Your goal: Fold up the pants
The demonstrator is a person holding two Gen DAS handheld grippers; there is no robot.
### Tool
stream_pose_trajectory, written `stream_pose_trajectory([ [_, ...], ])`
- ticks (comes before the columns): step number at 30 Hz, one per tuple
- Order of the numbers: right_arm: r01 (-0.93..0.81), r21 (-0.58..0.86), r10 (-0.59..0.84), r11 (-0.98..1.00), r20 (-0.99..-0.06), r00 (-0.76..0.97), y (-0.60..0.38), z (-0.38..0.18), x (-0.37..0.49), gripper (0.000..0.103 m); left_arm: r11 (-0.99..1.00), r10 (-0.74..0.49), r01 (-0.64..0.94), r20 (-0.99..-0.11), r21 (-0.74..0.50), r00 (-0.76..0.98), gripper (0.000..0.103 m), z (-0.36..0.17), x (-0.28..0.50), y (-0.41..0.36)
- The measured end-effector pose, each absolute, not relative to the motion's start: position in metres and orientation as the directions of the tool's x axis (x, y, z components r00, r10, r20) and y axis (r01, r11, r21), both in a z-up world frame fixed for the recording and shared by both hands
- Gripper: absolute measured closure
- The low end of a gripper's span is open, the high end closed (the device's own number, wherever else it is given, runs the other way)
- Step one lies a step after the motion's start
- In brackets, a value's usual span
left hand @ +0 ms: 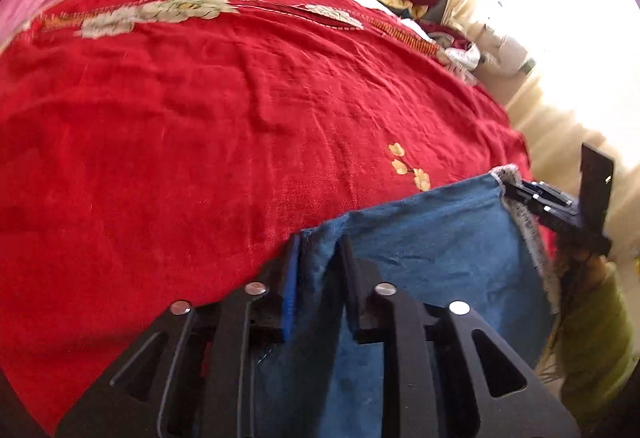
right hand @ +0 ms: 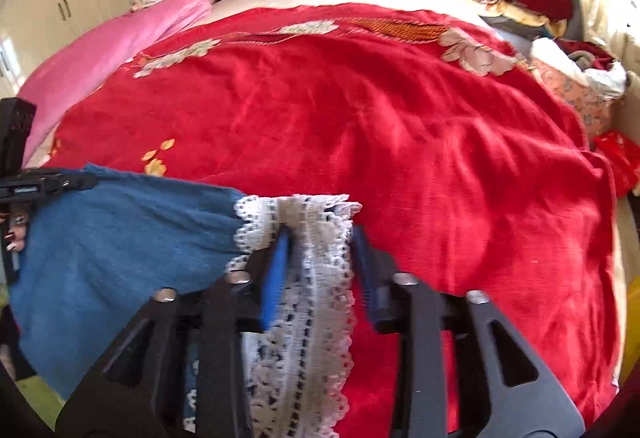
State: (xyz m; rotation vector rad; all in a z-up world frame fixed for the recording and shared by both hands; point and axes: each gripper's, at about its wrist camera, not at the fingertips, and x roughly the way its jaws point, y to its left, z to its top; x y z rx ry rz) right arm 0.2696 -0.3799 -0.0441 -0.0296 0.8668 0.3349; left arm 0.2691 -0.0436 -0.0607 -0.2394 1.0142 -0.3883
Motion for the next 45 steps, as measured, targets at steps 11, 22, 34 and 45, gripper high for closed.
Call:
stream_pose_trajectory([
  [11, -0.23, 0.308, 0.383, 0.923, -0.677, 0.629, -0.434, -0.018, 0.162, 0.04, 0.947, -0.253, 0.028, -0.69, -0.32, 0.678, 0.022, 0.004, 0.174, 0.031],
  [22, -0.214, 0.378, 0.429, 0.901, -0.702, 0.568, -0.425, -0.057, 0.14, 0.04, 0.967, 0.034, -0.207, -0.73, -0.149, 0.683, 0.015, 0.001, 0.066, 0.098],
  [34, -0.249, 0.297, 0.387, 0.922, -0.705, 0.594, -0.407, -0.057, 0.129, 0.089, 0.946, -0.036, -0.227, -0.77, -0.233, 0.637, 0.066, -0.039, 0.075, 0.103],
  [45, -0.217, 0.147, 0.25, 0.965, -0.765, 0.594, -0.4, -0.057, 0.125, 0.077, 0.948, 0.015, -0.253, -0.766, -0.194, 0.643, 0.037, -0.035, 0.069, 0.117],
])
